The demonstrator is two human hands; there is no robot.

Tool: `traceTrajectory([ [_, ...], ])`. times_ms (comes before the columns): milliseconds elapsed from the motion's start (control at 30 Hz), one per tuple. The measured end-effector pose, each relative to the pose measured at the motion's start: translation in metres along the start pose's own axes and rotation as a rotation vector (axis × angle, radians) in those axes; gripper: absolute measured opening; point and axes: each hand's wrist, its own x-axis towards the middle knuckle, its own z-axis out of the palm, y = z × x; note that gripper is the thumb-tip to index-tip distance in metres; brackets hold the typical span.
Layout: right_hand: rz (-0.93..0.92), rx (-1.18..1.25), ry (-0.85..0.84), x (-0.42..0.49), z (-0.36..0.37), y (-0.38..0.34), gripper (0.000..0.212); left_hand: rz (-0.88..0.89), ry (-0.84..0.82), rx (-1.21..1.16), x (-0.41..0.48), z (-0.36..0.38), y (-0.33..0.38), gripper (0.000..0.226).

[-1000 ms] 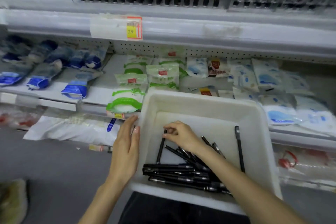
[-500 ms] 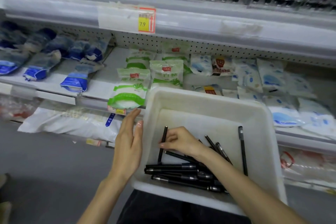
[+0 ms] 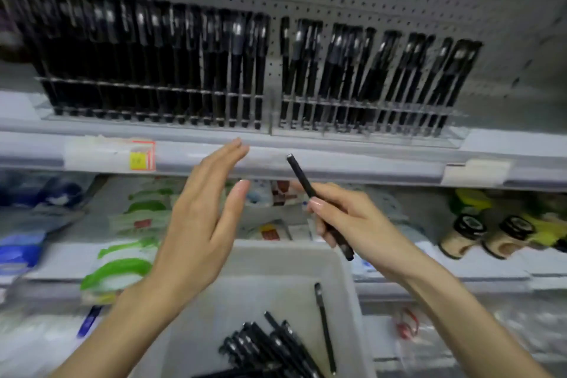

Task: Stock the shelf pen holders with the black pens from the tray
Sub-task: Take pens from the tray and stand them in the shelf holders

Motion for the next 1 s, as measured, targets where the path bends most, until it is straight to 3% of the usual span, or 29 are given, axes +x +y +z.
traceTrajectory([
  [167, -0.139, -0.099, 0.261, -0.013, -0.101, -0.053, 0.033, 0.276, -0.042, 0.237, 0.071, 0.045, 0.043, 0.045],
  [267, -0.191, -0.221, 0.365, -0.011, -0.143, -0.076, 0.022, 0.326, -0.093, 0.408, 0.099, 0.073, 0.053, 0.046],
  [400, -0.226, -0.623, 0.436, 0.006, -0.18, -0.088, 0.019, 0.314, -0.102, 0.52, 0.112, 0.098, 0.046, 0.046],
  [500, -0.159, -0.817, 0.374, 0.022, -0.197, -0.093, 0.015, 0.337, -0.093, 0.529, 0.115, 0.104, 0.041, 0.047],
  [667, -0.017, -0.679, 0.173, 0.036, -0.211, -0.107, 0.021, 0.347, -0.112, 0.48, 0.12, 0.103, 0.036, 0.053],
  [767, -0.021, -0.618, 0.094, 0.036, -0.219, -0.113, 0.02, 0.335, -0.127, 0.449, 0.121, 0.102, 0.037, 0.055],
  [867, -0.115, -0.485, 0.214, 0.04, -0.221, -0.112, 0.013, 0.306, -0.126, 0.405, 0.121, 0.104, 0.036, 0.054],
  [1000, -0.223, -0.312, 0.429, 0.048, -0.217, -0.103, 0.019, 0.293, -0.109, 0.386, 0.121, 0.107, 0.037, 0.055],
])
